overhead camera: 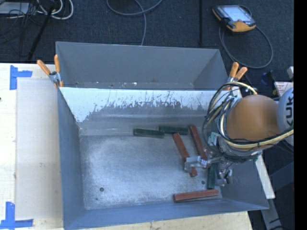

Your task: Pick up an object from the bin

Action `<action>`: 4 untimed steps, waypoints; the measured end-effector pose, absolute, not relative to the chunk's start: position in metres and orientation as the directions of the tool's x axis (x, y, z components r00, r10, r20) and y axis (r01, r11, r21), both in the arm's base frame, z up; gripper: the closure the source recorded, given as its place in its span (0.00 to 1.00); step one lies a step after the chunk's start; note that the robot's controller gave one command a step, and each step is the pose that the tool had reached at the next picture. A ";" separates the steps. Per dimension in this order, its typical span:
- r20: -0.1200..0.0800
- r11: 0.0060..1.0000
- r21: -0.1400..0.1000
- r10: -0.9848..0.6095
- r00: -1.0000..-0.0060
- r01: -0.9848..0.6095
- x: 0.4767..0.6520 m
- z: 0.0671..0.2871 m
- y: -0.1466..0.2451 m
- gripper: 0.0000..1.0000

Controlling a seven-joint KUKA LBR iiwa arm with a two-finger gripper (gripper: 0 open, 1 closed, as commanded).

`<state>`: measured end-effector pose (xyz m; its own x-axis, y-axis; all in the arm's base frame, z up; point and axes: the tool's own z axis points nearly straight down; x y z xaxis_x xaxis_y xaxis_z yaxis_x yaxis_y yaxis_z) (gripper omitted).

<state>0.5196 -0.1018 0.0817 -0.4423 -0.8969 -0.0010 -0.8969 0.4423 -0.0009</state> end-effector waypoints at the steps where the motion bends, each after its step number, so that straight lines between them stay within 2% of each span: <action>1: -0.010 0.430 0.011 -0.903 -0.430 -0.903 0.539 0.066 -0.120 0.00; 2: -0.003 -0.061 0.003 -0.998 0.061 -0.998 0.502 0.080 -0.114 1.00; 3: -0.003 -0.060 0.003 -0.998 0.060 -0.998 0.502 0.080 -0.114 1.00; 4: -0.003 -0.126 0.001 -0.992 0.126 -0.992 0.502 0.210 -0.120 1.00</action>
Offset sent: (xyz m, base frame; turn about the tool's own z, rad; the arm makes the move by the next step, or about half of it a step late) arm -0.0175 -0.0131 -0.0007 -0.5197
